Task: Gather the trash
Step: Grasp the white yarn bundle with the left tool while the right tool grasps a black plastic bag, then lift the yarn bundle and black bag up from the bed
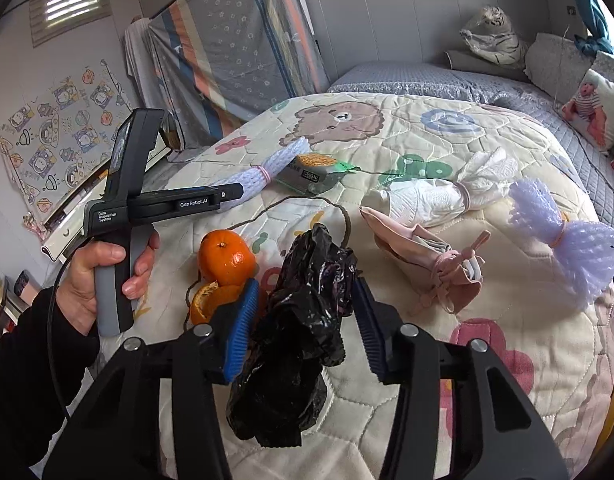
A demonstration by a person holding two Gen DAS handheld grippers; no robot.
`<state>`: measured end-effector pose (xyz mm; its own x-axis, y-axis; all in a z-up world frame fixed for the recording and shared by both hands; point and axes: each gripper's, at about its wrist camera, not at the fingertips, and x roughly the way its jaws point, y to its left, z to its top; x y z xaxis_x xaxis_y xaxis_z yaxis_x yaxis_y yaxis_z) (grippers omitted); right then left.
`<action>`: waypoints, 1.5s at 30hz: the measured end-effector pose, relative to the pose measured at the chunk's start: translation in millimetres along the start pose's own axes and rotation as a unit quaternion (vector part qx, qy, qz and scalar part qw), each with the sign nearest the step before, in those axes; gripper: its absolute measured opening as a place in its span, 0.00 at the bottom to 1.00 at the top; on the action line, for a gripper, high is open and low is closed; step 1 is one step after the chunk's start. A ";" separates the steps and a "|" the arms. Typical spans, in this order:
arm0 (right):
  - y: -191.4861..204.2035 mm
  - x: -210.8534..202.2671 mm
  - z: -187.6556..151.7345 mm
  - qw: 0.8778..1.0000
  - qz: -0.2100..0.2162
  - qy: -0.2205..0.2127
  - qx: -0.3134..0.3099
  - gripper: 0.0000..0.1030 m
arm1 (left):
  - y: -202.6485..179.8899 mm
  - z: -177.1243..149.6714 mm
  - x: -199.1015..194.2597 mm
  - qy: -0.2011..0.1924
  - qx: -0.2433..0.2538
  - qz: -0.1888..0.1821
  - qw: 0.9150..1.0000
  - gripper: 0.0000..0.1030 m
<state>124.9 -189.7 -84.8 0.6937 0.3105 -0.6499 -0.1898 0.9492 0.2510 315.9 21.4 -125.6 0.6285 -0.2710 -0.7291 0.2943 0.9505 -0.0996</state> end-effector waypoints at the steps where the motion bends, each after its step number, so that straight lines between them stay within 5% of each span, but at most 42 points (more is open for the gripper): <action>1: -0.8 1.0 -0.5 1.000 0.002 0.003 0.001 0.37 | -0.3 0.0 1.8 0.003 0.001 0.000 1.000 0.46; 5: -3.2 3.5 -2.5 1.000 0.004 0.013 0.006 0.19 | -2.0 0.4 4.2 0.009 0.000 -0.011 1.000 0.31; 11: -4.4 0.2 -3.8 1.000 0.007 0.012 0.008 0.09 | -5.9 0.0 -3.8 0.001 -0.003 -0.016 1.000 0.21; 29: -19.0 -69.5 -1.3 0.998 -0.004 -0.054 0.010 0.08 | -9.1 -23.1 -105.8 -0.106 -0.033 -0.042 0.993 0.20; 45: -46.1 -128.4 -14.4 0.993 -0.030 -0.109 0.033 0.08 | -82.4 -40.7 -161.6 -0.133 0.002 -0.101 0.986 0.20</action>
<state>34.6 -272.7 -23.3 0.8382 0.2279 -0.4955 -0.1024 0.9581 0.2675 160.8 -6.9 -27.1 0.7235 -0.4858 -0.4906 0.4357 0.8725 -0.2213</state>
